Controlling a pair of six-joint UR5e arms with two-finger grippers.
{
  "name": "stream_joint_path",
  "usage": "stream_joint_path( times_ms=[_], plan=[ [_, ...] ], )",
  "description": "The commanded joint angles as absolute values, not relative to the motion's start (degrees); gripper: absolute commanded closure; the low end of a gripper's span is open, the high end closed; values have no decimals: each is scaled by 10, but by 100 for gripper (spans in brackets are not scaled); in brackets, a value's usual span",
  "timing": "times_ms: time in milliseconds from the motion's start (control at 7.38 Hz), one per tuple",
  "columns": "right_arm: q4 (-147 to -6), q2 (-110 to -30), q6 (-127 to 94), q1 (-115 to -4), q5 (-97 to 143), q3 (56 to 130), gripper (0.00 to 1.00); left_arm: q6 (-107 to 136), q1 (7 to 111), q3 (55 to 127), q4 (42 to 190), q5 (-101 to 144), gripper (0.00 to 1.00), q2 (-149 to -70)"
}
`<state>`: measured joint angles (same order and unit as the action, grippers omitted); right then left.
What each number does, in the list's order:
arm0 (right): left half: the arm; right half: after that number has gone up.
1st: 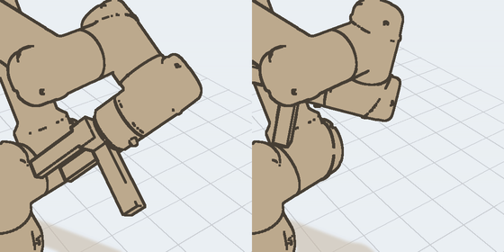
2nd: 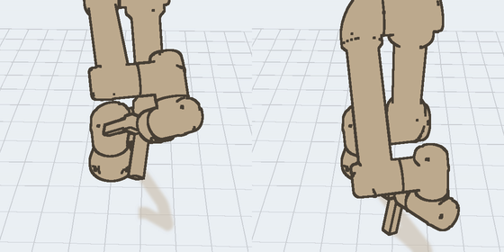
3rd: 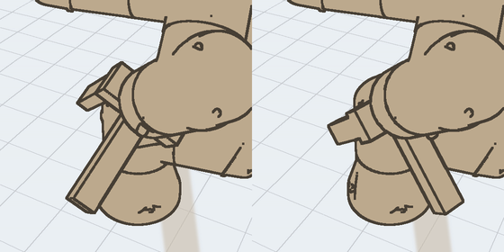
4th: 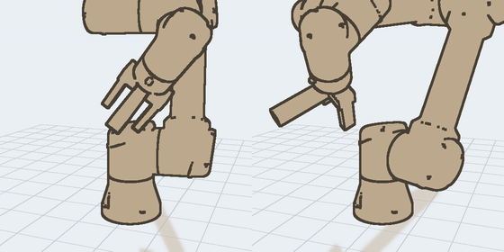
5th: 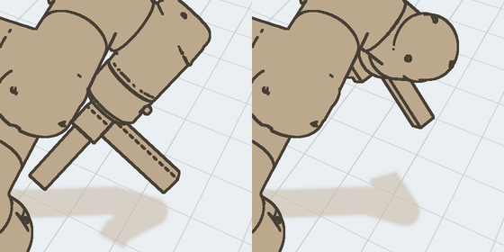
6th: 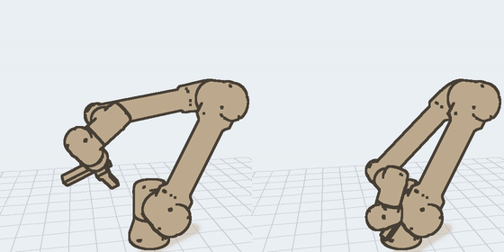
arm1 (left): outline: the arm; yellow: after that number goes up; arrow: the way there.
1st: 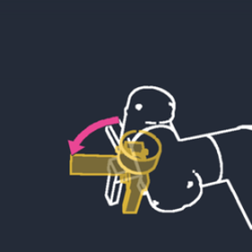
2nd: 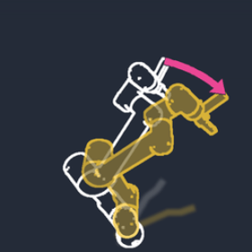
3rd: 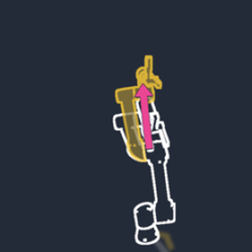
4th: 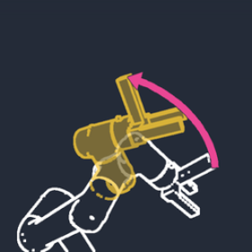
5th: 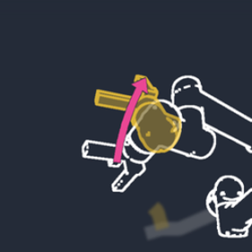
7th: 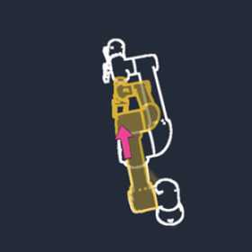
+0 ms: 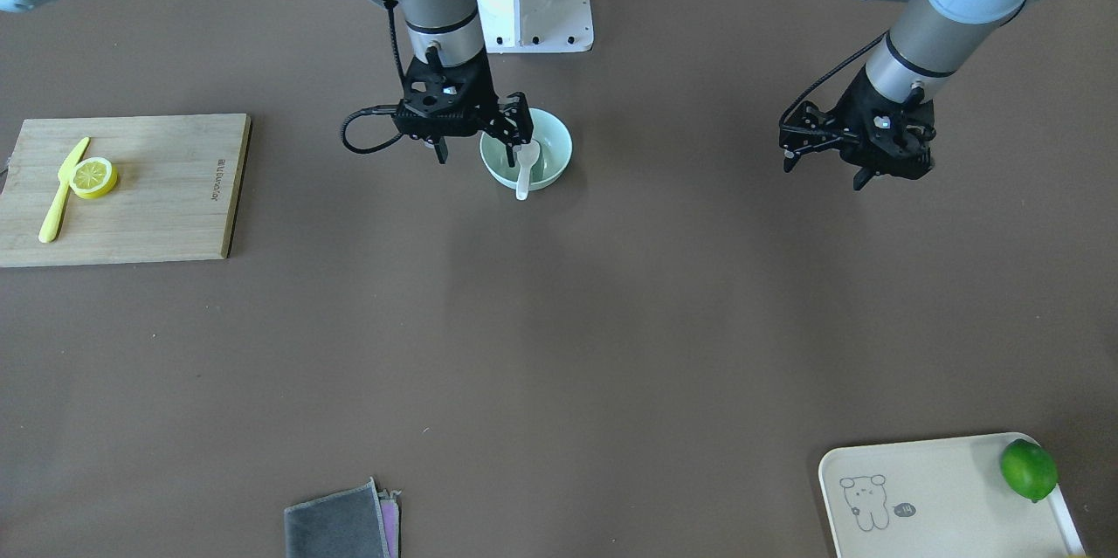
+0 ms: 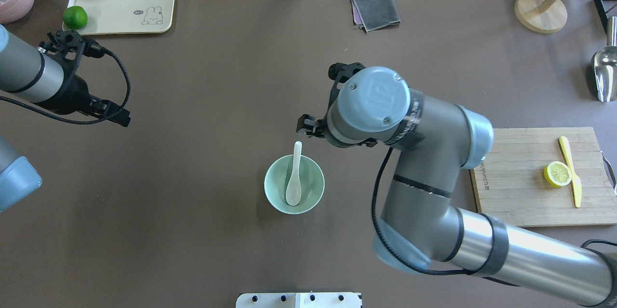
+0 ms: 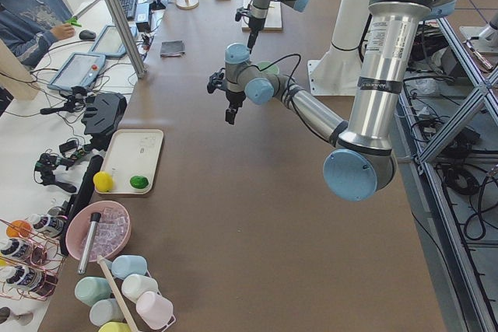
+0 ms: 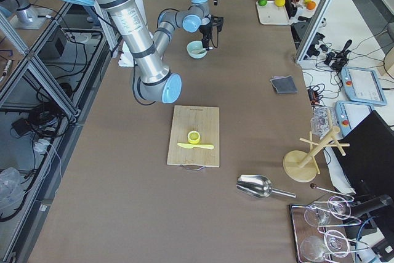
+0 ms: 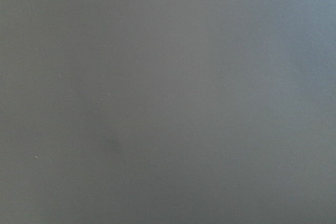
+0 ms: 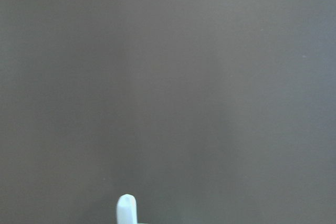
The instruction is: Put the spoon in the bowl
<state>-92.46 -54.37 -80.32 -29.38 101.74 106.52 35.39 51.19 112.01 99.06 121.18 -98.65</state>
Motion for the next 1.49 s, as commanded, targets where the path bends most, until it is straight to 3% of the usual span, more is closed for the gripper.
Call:
stream_joint_path(
  times_ms=[0, 407, 814, 1356],
  plan=[
    [-936, -639, -656, -399, 1123, 1111, 0, 238, 585, 1118, 989, 1222, 2, -934],
    [-936, -755, -369, -567, 1252, 1109, 0, 44, 737, 1078, 989, 1280, 2, -871],
    [-937, -849, -177, -676, 1278, 1105, 0, -2, 805, 1052, 988, 1334, 2, -834],
    [-936, -878, -47, -766, 1312, 1051, 0, 2, 845, 1042, 987, 1372, 2, -803]
  ],
)
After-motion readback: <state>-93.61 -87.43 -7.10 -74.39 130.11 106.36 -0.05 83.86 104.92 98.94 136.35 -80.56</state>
